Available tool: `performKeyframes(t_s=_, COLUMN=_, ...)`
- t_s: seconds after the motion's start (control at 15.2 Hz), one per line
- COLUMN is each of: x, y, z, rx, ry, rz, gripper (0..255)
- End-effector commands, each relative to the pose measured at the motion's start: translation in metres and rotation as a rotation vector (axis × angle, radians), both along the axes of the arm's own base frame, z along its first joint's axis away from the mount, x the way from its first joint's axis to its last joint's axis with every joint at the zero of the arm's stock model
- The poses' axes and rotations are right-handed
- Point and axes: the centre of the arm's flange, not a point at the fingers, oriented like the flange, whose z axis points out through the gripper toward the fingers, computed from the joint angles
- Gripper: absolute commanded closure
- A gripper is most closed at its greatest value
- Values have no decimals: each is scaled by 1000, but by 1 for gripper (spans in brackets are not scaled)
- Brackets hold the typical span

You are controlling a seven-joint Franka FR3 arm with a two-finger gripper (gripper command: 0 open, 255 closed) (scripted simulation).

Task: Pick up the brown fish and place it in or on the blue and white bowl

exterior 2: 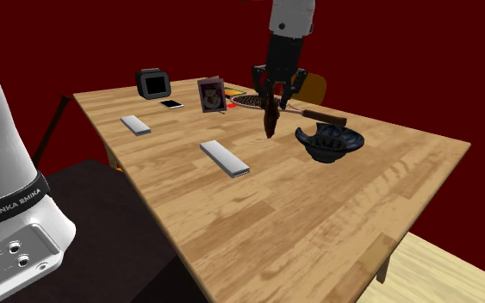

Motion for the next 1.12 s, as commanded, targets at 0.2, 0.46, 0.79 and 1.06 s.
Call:
performKeyframes(t_s=0.2, x=23, y=-63, z=2, rx=0, ry=0, rz=1, gripper=255)
performKeyframes(t_s=0.46, x=44, y=-112, z=4, rx=0, ry=0, rz=1, gripper=255)
performKeyframes(t_s=0.79, x=52, y=-135, z=6, rx=-2, ry=0, rz=-1, gripper=0)
performKeyframes(t_s=1.06, x=88, y=-53, z=-4, rx=-229, ry=115, rz=-310, gripper=0)
